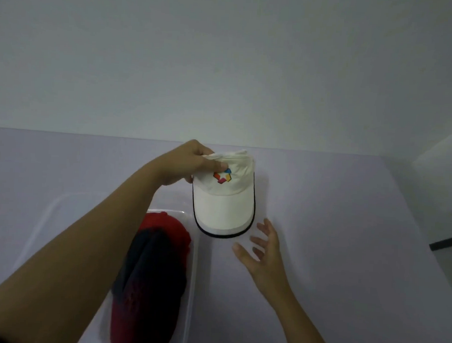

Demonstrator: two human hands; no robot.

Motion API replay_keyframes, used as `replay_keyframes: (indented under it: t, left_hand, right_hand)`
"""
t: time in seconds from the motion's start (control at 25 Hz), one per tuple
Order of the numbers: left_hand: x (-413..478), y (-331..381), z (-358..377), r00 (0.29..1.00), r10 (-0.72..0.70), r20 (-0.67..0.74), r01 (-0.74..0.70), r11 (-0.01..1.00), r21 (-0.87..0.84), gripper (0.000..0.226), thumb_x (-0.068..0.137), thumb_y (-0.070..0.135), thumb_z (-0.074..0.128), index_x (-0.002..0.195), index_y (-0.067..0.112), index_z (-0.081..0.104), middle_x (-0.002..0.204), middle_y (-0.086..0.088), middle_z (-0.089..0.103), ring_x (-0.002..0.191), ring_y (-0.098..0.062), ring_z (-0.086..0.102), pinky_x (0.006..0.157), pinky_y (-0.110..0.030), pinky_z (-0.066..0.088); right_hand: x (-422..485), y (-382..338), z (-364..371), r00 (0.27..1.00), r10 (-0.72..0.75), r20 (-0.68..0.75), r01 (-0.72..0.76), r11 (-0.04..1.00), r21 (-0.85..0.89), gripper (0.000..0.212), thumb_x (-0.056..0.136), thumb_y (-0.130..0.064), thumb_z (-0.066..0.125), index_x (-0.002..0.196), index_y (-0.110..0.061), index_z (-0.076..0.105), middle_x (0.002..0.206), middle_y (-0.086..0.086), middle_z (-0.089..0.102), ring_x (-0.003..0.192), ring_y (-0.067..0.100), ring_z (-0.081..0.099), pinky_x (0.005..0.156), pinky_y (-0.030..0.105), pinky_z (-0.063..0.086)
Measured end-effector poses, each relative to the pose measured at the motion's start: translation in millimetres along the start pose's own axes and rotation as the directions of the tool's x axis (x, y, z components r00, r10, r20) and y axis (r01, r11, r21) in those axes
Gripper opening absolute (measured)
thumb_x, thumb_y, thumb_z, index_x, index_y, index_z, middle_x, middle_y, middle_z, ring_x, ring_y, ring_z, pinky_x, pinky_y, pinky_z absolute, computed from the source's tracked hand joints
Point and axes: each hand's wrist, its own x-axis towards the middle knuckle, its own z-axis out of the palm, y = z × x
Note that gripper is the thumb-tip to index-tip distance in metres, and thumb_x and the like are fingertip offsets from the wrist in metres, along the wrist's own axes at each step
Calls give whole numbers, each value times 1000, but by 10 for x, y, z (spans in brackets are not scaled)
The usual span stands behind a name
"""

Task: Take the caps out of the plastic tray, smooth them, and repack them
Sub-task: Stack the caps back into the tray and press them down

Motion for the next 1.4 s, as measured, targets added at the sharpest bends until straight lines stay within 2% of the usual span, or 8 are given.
replay_keyframes:
  t: [0.28,0.52,0.64,0.76,0.88,1.0,1.12,1.4]
  left_hand:
    - [-769,-173,-1058,970,107,-217,-104,994,23,47,66,48,72,86,6,74,102,-30,65,84,-31,57,73,-45,42]
    - [-1050,-543,-1451,951,96,-293,-106,994,-18,38,69,40,74,80,4,73,101,-34,62,82,-30,55,73,-44,41]
    - [-1040,-661,-1474,952,105,-288,-119,992,-32,44,64,46,74,81,5,74,101,-34,63,82,-30,55,74,-43,41]
    - [-975,-747,-1461,933,145,-330,-171,984,-52,48,63,49,73,81,4,73,99,-35,63,79,-32,56,72,-42,42]
    - [-909,-780,-1359,907,228,-353,-253,967,-26,40,70,50,68,83,12,76,91,-23,70,89,-40,63,78,-46,50]
    - [-871,-829,-1113,866,392,-310,-340,917,209,43,75,52,59,73,11,73,79,-16,68,80,-30,60,67,-37,45]
    - [-928,-927,-876,837,506,-206,-407,829,382,34,76,51,55,80,23,75,79,2,71,107,-19,55,81,-21,45]
    - [-1023,-1071,-618,840,542,30,-506,762,405,31,79,49,55,68,25,70,55,28,52,92,-4,54,87,-17,41]
  right_hand:
    - [-125,-307,1179,928,-126,350,258,896,-361,96,66,-63,69,141,-27,22,142,-8,25,132,7,29,109,27,34]
    - [301,-388,1524,892,230,390,26,834,-551,146,48,-64,81,146,-19,-17,158,1,-2,145,22,7,117,42,19]
    - [346,-445,1539,877,272,395,30,791,-611,145,45,-60,84,147,-18,-9,156,3,5,143,24,16,114,42,26]
    - [254,-498,1533,879,194,435,137,771,-622,131,41,-63,84,143,-31,8,136,-4,23,129,21,36,106,41,39]
    - [61,-532,1490,873,112,475,240,748,-619,129,36,-73,77,139,-40,6,128,-10,23,122,19,40,102,46,43]
    - [-132,-591,1462,866,18,500,344,703,-622,127,41,-72,77,140,-35,7,122,-11,23,114,14,39,102,40,40]
    - [-286,-664,1443,857,-42,513,416,644,-642,127,46,-70,76,142,-32,3,120,-14,18,112,9,31,102,30,31]
    - [-426,-640,1407,836,-144,529,505,579,-640,125,50,-74,71,144,-30,1,132,-11,18,122,8,27,106,26,25]
